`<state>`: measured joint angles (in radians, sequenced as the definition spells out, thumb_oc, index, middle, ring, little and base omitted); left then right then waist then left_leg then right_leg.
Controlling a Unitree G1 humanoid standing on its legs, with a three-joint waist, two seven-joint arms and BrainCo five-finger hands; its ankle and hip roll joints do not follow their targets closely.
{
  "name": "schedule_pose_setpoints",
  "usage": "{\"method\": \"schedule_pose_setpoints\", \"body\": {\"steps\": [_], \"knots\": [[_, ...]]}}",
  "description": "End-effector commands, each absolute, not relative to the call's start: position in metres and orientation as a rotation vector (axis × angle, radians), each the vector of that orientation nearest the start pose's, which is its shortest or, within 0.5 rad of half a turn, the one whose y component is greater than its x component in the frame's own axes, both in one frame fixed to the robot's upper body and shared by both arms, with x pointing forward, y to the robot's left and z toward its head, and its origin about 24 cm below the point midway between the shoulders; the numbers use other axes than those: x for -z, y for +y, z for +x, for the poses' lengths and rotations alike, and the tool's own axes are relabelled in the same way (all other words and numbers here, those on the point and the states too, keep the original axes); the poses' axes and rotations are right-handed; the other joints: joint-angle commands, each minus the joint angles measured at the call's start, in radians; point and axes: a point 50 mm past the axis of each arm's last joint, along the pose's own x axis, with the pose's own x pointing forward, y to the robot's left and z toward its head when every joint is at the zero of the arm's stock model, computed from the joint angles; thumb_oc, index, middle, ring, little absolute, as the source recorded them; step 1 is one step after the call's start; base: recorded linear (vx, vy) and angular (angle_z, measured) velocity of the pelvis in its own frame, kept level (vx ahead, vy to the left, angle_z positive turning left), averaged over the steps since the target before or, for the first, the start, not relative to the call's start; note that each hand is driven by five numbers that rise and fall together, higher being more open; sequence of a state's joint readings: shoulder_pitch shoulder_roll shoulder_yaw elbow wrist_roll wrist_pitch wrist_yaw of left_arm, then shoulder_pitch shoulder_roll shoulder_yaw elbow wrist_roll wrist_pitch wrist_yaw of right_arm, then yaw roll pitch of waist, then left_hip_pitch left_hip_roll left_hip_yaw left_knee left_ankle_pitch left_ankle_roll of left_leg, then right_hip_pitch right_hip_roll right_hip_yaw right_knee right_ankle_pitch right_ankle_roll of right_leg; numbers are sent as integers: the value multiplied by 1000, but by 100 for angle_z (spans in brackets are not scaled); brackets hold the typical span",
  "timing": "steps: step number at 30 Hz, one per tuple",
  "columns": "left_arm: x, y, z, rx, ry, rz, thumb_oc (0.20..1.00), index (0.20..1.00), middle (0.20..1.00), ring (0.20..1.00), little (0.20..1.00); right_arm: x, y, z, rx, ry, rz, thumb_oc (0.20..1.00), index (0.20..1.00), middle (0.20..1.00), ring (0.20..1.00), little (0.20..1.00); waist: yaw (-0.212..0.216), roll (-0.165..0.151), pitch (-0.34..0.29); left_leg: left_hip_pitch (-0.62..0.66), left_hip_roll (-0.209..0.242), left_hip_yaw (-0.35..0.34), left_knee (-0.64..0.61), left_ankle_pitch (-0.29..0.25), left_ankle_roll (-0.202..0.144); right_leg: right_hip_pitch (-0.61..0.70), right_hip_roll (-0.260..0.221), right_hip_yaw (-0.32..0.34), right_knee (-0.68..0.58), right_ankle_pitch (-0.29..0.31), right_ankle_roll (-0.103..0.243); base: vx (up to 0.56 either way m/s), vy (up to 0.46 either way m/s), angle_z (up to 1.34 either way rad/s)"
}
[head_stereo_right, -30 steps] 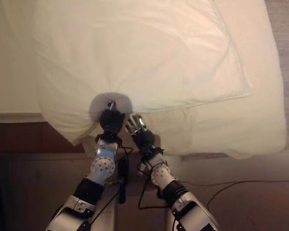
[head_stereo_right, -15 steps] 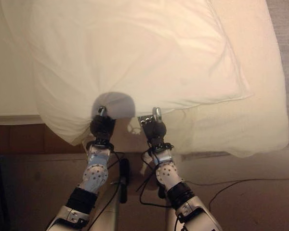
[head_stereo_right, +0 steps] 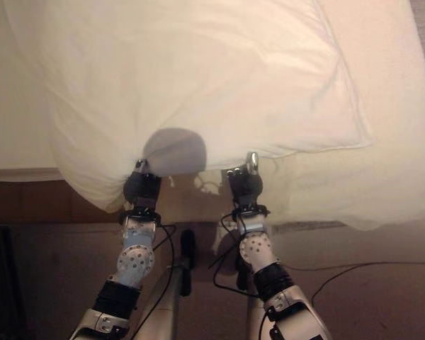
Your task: Make the bed
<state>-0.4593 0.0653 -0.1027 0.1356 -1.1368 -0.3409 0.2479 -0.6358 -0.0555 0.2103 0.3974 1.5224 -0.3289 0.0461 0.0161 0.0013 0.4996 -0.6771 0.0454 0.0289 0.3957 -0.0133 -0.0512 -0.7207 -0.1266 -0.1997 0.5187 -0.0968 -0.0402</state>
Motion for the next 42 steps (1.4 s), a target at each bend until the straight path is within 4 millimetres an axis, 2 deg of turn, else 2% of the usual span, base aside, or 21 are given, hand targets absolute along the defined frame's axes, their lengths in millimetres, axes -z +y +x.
{"method": "schedule_pose_setpoints", "body": {"steps": [1, 2, 5, 14, 16, 20, 23, 29, 33, 34, 42], "knots": [[-163, 201, 304, -300, -638, -1144, 200, 200, 200, 200, 200, -169, -150, 357, -98, -494, 1413, 1000, 1000, 1000, 1000, 1000, 25, 17, -84, -34, -48, 23, 22, -56, 62, 9, 10, -6, -46, 15, 106, 0, 0, 0], [-163, 201, 304, -300, -639, -1144, 200, 200, 200, 200, 200, -170, -150, 357, -99, -495, 1413, 1000, 1000, 1000, 1000, 1000, 24, 17, -84, -37, -48, 24, 20, -50, 62, 5, 10, -7, -48, 21, 105, 34, 2, 1], [-163, 214, 303, -404, -654, -1140, 200, 200, 200, 200, 200, -174, -169, 363, -20, -522, 1412, 1000, 1000, 1000, 1000, 1000, 32, 22, -92, -39, -51, 24, 22, -57, 63, 0, 5, -7, -41, 13, 109, 13, 5, 1], [-165, 241, 298, -597, -661, -1051, 200, 200, 200, 200, 200, -182, -198, 370, 95, -521, 1378, 1000, 1000, 1000, 1000, 1000, 44, 31, -94, -43, -56, 28, 15, -50, 61, -3, 1, -9, -42, 16, 113, 11, 7, 0], [-161, 253, 295, -695, -655, -1037, 200, 200, 200, 200, 200, -185, -207, 369, 112, -539, 1362, 1000, 1000, 1000, 1000, 1000, 45, 30, -97, -47, -55, 27, 18, -49, 61, -4, 1, -9, -42, 16, 113, 0, 0, 0], [-160, 263, 291, -793, -656, -1010, 200, 200, 200, 200, 200, -184, -211, 368, 129, -542, 1353, 1000, 1000, 1000, 1000, 1000, 42, 28, -102, -55, -53, 28, 28, -54, 61, -10, 0, -10, -37, 14, 111, 2, 2, 1], [-161, 278, 285, -911, -669, -964, 200, 200, 200, 200, 200, -182, -219, 365, 154, -559, 1339, 1000, 1000, 1000, 1000, 1000, 37, 26, -112, -61, -52, 28, 35, -58, 60, -15, -1, -10, -33, 12, 110, 0, 0, 0], [-159, 295, 276, -1009, -683, -920, 200, 200, 200, 200, 200, -173, -228, 360, 189, -553, 1310, 1000, 1000, 1000, 1000, 1000, 31, 25, -127, -70, -46, 29, 37, -60, 59, -25, 4, -7, -33, 12, 109, 0, 0, 0], [-161, 297, 274, -1008, -698, -911, 200, 200, 200, 200, 200, -170, -228, 360, 192, -543, 1302, 1000, 1000, 1000, 1000, 1000, 30, 24, -131, -73, -47, 29, 38, -60, 58, -28, 3, -6, -31, 13, 109, 0, 0, 0], [-161, 296, 274, -1007, -705, -913, 200, 200, 200, 200, 200, -168, -225, 359, 186, -537, 1306, 200, 200, 200, 200, 200, 28, 25, -133, -73, -46, 30, 35, -59, 58, -29, 4, -6, -33, 12, 109, 0, 0, 0], [-157, 291, 275, -972, -693, -943, 200, 200, 200, 200, 200, -168, -212, 357, 105, -528, 1289, 200, 200, 200, 200, 200, 24, 24, -133, -75, -46, 30, 35, -56, 58, -29, 8, -3, -37, 12, 107, 0, 0, 0]]}}
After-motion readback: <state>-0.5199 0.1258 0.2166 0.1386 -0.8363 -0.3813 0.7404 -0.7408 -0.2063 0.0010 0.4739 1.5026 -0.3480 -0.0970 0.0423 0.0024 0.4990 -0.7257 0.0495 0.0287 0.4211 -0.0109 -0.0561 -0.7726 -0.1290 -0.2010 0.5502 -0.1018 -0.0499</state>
